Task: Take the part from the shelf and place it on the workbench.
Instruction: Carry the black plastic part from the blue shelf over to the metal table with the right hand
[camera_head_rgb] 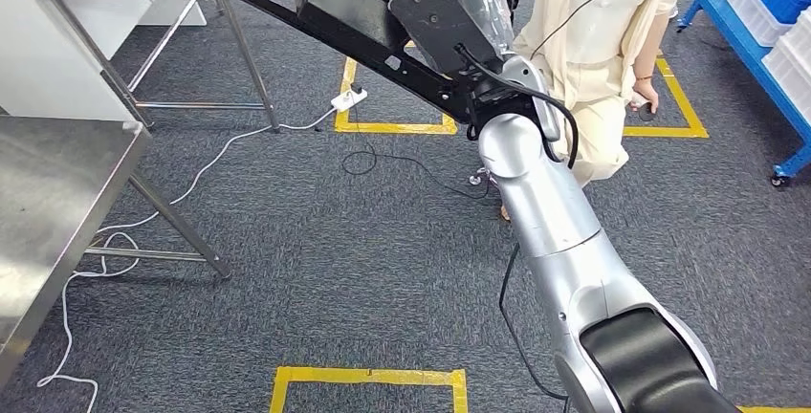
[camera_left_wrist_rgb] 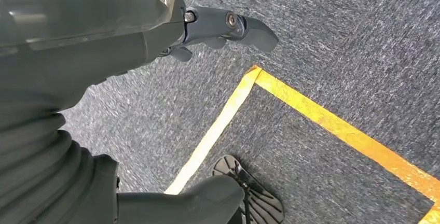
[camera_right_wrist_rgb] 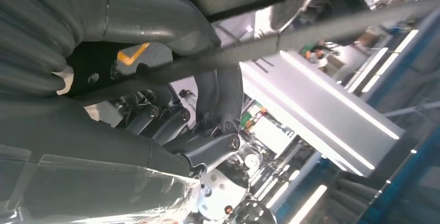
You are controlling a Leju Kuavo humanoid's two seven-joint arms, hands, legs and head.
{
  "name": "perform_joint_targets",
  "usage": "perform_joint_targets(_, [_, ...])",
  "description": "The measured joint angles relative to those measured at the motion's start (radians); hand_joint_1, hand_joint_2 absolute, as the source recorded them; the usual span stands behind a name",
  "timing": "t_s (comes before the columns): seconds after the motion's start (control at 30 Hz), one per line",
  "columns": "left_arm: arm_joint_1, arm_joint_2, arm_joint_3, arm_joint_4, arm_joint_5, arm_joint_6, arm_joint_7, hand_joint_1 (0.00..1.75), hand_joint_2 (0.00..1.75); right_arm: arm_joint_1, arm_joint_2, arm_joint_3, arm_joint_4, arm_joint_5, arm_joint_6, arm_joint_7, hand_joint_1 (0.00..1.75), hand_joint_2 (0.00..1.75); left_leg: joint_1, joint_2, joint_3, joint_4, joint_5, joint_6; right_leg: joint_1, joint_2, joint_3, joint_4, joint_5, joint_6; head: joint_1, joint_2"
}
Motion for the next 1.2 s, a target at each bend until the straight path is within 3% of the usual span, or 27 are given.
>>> perform_joint_targets(0.1, [0.006, 0.002, -0.008, 0.000, -0.001, -0.001, -0.004, 0.00, 1.75, 0.005, -0.008, -0.008, -0.003, -0.008, 0.000, -0.014, 1.75, 1.75, 0.005, -0.012, -0.009, 0.000, 0.003, -0.019, 0.007, -0.009, 0.008, -0.015, 0.011, -0.021, -0.002, 0.000])
perform_joint_targets(0.17, [0.008, 0.003, -0.011, 0.000, -0.003, -0.002, -0.008, 0.00, 1.75, 0.006, -0.009, -0.010, -0.004, -0.008, 0.000, -0.020, 1.75, 1.75, 0.006, 0.024, -0.023, 0.028, -0.016, -0.025, 0.007, -0.021, 0.009, -0.018, 0.016, -0.035, -0.005, 0.000])
perform_joint_targets(0.23, [0.007, 0.003, -0.014, 0.000, -0.005, -0.003, -0.011, 0.00, 1.75, 0.007, -0.010, -0.013, -0.004, -0.007, 0.000, -0.023, 1.75, 1.75, 0.004, 0.071, -0.070, 0.133, -0.074, -0.029, 0.012, -0.037, 0.009, -0.020, 0.015, -0.048, -0.008, 0.000])
perform_joint_targets(0.3, [0.006, 0.003, -0.017, 0.001, -0.006, -0.005, -0.013, 0.00, 1.75, 0.012, -0.012, -0.016, -0.004, -0.007, 0.000, -0.023, 1.75, 1.75, 0.005, 0.084, -0.131, 0.263, -0.129, -0.029, 0.022, -0.056, 0.009, -0.020, 0.013, -0.054, -0.008, 0.000])
perform_joint_targets(0.33, [0.006, 0.003, -0.017, 0.001, -0.007, -0.006, -0.014, 0.00, 1.75, 0.014, -0.013, -0.016, -0.004, -0.007, 0.000, -0.023, 1.75, 1.75, 0.004, 0.085, -0.144, 0.293, -0.135, -0.027, 0.026, -0.066, 0.009, -0.019, 0.013, -0.056, -0.009, 0.000])
perform_joint_targets(0.37, [0.006, 0.004, -0.018, 0.001, -0.006, -0.007, -0.014, 0.00, 1.75, 0.015, -0.013, -0.017, -0.004, -0.007, 0.000, -0.023, 1.75, 1.75, 0.002, 0.087, -0.136, 0.279, -0.121, -0.022, 0.030, -0.075, 0.009, -0.019, 0.012, -0.057, -0.009, 0.000])
perform_joint_targets(0.4, [0.006, 0.004, -0.018, 0.001, -0.006, -0.007, -0.014, 0.00, 1.75, 0.016, -0.013, -0.017, -0.004, -0.007, 0.000, -0.023, 1.75, 1.75, -0.002, 0.092, -0.106, 0.227, -0.094, -0.015, 0.033, -0.083, 0.010, -0.019, 0.011, -0.058, -0.009, 0.000])
perform_joint_targets(0.47, [0.005, 0.006, -0.018, 0.001, -0.006, -0.008, -0.014, 0.00, 1.75, 0.015, -0.014, -0.018, -0.004, -0.006, 0.000, -0.023, 1.75, 1.75, -0.017, 0.128, -0.027, 0.088, -0.045, 0.004, 0.039, -0.100, 0.013, -0.019, 0.009, -0.058, -0.008, 0.000])
perform_joint_targets(0.53, [0.002, 0.007, -0.018, 0.001, -0.007, -0.008, -0.015, 0.00, 1.75, 0.015, -0.015, -0.020, -0.004, -0.006, -0.001, -0.023, 1.75, 1.75, -0.032, 0.150, 0.011, 0.018, -0.030, 0.018, 0.042, -0.117, 0.015, -0.020, 0.007, -0.056, -0.008, 0.000])
perform_joint_targets(0.6, [0.002, 0.007, -0.019, 0.001, -0.007, -0.008, -0.015, 0.00, 1.75, 0.014, -0.014, -0.021, -0.004, -0.007, -0.001, -0.023, 1.75, 1.75, -0.036, 0.133, 0.011, 0.008, -0.026, 0.026, 0.044, -0.132, 0.016, -0.023, 0.006, -0.053, -0.008, 0.000])
perform_joint_targets(0.67, [0.002, 0.008, -0.019, 0.001, -0.007, -0.008, -0.015, 0.00, 1.75, 0.014, -0.014, -0.021, -0.005, -0.007, -0.001, -0.024, 1.75, 1.75, -0.029, 0.117, 0.020, -0.010, -0.013, 0.036, 0.042, -0.110, 0.007, -0.003, -0.006, -0.048, -0.007, 0.000])
perform_joint_targets(0.77, [-0.001, 0.009, -0.019, 0.001, -0.008, -0.008, -0.015, 0.00, 1.75, 0.015, -0.021, -0.025, -0.005, -0.007, -0.001, -0.025, 1.75, 1.75, -0.019, 0.089, 0.027, -0.024, -0.002, 0.044, 0.033, -0.047, -0.065, 0.155, -0.077, -0.048, -0.003, 0.000])
perform_joint_targets(0.83, [-0.001, 0.009, -0.019, 0.001, -0.008, -0.009, -0.015, 0.00, 1.75, 0.020, -0.026, -0.026, -0.005, -0.007, -0.001, -0.025, 1.75, 1.75, -0.018, 0.072, 0.026, -0.023, -0.001, 0.043, 0.027, -0.040, -0.113, 0.256, -0.112, -0.044, -0.001, 0.000])
perform_joint_targets(0.87, [0.000, 0.008, -0.019, 0.001, -0.008, -0.009, -0.015, 0.00, 1.75, 0.022, -0.028, -0.027, -0.005, -0.007, -0.001, -0.025, 1.75, 1.75, -0.017, 0.063, 0.026, -0.023, -0.001, 0.042, 0.024, -0.039, -0.121, 0.271, -0.112, -0.038, -0.001, 0.000])
perform_joint_targets(0.93, [0.000, 0.008, -0.019, 0.002, -0.008, -0.009, -0.015, 0.00, 1.75, 0.025, -0.029, -0.027, -0.005, -0.006, -0.001, -0.025, 1.75, 1.75, -0.013, 0.040, 0.027, -0.020, -0.002, 0.038, 0.015, -0.037, -0.094, 0.211, -0.076, -0.016, -0.001, 0.000])
perform_joint_targets(1.0, [0.000, 0.008, -0.019, 0.002, -0.008, -0.009, -0.015, 0.00, 1.75, 0.025, -0.031, -0.027, -0.005, -0.007, -0.001, -0.025, 1.75, 1.75, -0.009, 0.017, 0.024, -0.010, -0.007, 0.026, 0.003, -0.015, -0.028, 0.069, -0.019, 0.007, 0.000, 0.000])
perform_joint_targets(1.03, [0.000, 0.009, -0.019, 0.002, -0.008, -0.009, -0.015, 0.00, 1.75, 0.025, -0.031, -0.027, -0.005, -0.007, -0.001, -0.025, 1.75, 1.75, -0.008, 0.008, 0.019, -0.005, -0.009, 0.018, -0.001, -0.004, -0.003, 0.017, 0.000, 0.009, 0.000, 0.000])
perform_joint_targets(1.1, [0.002, 0.009, -0.019, 0.003, -0.008, -0.009, -0.015, 0.00, 1.75, 0.026, -0.031, -0.027, -0.005, -0.007, -0.002, -0.025, 1.75, 1.75, -0.005, -0.008, 0.010, 0.000, -0.009, 0.002, 0.002, 0.003, 0.012, -0.016, 0.008, 0.000, -0.001, 0.000])
perform_joint_targets(1.13, [0.004, 0.009, -0.019, 0.004, -0.008, -0.009, -0.015, 0.00, 1.75, 0.026, -0.029, -0.027, -0.005, -0.008, -0.003, -0.026, 1.75, 1.75, -0.002, -0.015, 0.006, -0.002, -0.006, -0.004, 0.004, -0.005, 0.012, -0.017, 0.011, -0.008, -0.002, 0.000])
perform_joint_targets(1.2, [0.007, 0.009, -0.019, 0.005, -0.010, -0.008, -0.015, 0.00, 1.75, 0.026, -0.022, -0.028, -0.005, -0.011, -0.007, -0.029, 1.75, 1.75, 0.002, 0.000, -0.003, 0.010, -0.015, -0.013, 0.002, -0.019, 0.014, -0.022, 0.015, -0.022, -0.003, 0.000])
